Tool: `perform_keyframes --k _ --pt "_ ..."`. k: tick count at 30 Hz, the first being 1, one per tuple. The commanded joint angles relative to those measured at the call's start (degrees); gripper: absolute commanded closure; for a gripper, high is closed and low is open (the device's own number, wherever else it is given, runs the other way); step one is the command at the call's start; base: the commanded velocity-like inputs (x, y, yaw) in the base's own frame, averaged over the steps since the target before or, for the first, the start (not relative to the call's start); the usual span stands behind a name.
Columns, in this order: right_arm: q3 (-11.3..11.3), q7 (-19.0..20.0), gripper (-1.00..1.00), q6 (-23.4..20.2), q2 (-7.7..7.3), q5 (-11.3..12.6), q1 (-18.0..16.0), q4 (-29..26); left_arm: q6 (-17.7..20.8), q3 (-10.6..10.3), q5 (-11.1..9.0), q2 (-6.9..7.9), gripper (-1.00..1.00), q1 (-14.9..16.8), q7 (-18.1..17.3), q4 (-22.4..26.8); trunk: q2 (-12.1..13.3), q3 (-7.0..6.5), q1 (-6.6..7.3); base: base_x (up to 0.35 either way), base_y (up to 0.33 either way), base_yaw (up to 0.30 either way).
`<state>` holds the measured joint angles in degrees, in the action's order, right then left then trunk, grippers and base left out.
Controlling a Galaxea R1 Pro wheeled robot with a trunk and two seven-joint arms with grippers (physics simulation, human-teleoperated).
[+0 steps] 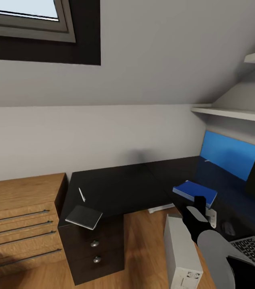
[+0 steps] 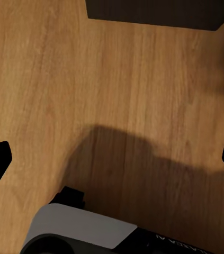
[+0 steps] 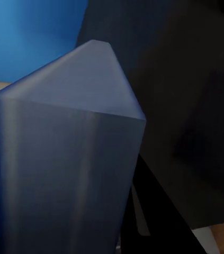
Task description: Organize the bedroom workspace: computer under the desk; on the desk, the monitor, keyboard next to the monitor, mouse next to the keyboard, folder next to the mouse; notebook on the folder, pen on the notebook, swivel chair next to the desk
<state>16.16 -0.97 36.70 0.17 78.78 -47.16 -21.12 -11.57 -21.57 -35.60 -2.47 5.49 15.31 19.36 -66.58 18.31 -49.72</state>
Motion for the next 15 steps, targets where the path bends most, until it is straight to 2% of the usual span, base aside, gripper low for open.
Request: perform_keyframes --k 1,6,15 --pt "0.01 -0.03 1.00 0.13 -0.01 -0.01 -0.03 -0.02 -0.26 -0.49 -0.44 0.02 -1.00 0.05 0.36 0.00 -0.46 0.25 -0.23 0.000 0.000 0.000" --pt "0.03 0.58 1.00 0.13 -0.16 -0.18 -0.02 0.09 -0.29 -0.49 -0.44 0.01 -1.00 0.05 0.35 -0.02 -2.47 1.15 -1.33 0.000 0.000 -0.009" --pt "0.01 0.70 1.00 0.13 -0.01 -0.02 -0.03 0.19 -0.29 -0.49 -0.44 0.03 -1.00 0.05 0.33 -0.02 -6.08 2.77 -3.30 0.000 0.000 -0.146"
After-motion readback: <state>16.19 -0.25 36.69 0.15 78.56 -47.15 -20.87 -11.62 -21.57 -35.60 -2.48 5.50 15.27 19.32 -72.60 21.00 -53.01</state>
